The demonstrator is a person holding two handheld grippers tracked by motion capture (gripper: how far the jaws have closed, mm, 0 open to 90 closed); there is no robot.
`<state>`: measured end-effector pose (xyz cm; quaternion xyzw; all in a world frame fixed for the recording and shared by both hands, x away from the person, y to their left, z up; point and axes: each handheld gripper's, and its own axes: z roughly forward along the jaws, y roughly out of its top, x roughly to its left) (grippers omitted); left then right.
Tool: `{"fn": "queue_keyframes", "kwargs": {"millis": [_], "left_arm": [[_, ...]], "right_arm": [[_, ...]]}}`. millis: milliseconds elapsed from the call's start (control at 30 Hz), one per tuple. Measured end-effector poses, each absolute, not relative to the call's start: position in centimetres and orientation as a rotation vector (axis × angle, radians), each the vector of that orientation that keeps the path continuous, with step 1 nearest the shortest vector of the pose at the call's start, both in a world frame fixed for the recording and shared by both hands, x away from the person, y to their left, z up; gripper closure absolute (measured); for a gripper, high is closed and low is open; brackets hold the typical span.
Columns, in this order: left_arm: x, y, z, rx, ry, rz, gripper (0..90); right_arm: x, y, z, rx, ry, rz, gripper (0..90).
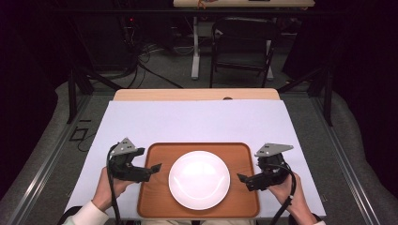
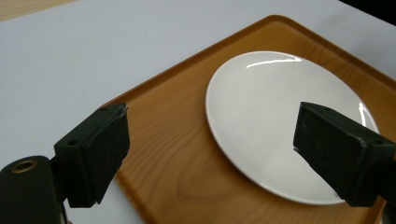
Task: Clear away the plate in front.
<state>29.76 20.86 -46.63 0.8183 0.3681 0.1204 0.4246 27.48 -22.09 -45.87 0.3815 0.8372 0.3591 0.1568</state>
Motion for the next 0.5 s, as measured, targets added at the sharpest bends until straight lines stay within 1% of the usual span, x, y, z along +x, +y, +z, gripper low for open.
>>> {"fn": "queue_keyframes", "kwargs": {"millis": [33,167,233,333,500], "left_arm": [[29.4,21.8,-46.7,2.045,0.927,0.321,10.1],[28.9,23.2,-46.8,2.039,0.944,0.348,8.7],[28.5,24.5,-47.1,2.029,0.95,0.338,8.0],[27.9,25.6,-47.5,2.023,0.963,0.363,7.5],[27.7,26.8,-48.3,2.024,1.006,0.376,8.0]], "right_arm": [[27.2,-22.6,-45.8,1.096,2.381,1.026,0.0],[26.2,-23.9,-45.6,1.124,2.346,1.035,0.0],[25.3,-25.2,-46.1,1.18,2.31,1.043,0.0],[24.5,-26.4,-47.0,1.229,2.284,1.047,0.0],[23.9,-27.5,-48.0,1.305,2.275,1.045,0.0]]}}
